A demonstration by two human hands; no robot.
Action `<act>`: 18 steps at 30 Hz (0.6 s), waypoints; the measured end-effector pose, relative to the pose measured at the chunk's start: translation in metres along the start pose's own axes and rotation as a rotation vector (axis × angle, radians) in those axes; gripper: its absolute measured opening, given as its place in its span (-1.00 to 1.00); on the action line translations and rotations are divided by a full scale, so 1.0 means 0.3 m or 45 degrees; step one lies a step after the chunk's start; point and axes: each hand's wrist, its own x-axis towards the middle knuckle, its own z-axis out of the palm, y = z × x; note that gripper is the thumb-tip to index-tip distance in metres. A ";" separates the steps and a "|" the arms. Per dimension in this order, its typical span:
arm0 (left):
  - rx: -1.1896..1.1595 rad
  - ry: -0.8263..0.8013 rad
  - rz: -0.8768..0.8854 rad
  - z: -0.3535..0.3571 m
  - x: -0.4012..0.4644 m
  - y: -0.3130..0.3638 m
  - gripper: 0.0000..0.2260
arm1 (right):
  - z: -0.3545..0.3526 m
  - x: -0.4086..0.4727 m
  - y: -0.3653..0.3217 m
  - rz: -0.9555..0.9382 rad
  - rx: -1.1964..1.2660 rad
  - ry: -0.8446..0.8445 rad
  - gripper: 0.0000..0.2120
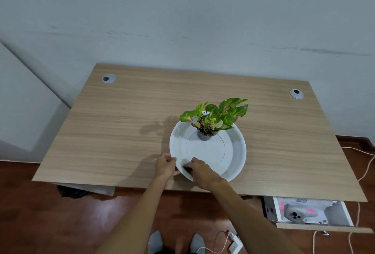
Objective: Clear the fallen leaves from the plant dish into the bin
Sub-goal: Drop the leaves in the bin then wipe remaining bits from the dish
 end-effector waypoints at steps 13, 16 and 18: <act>-0.043 -0.023 -0.047 0.006 0.030 -0.022 -0.89 | -0.058 -0.006 0.037 0.111 0.457 0.033 -0.76; -0.123 -0.117 -0.115 -0.011 0.035 -0.028 -0.86 | -0.095 -0.019 0.037 0.137 0.562 0.094 -0.82; -0.242 -0.047 -0.076 -0.020 0.026 -0.033 -0.84 | -0.132 -0.034 0.028 0.141 0.594 0.146 -0.83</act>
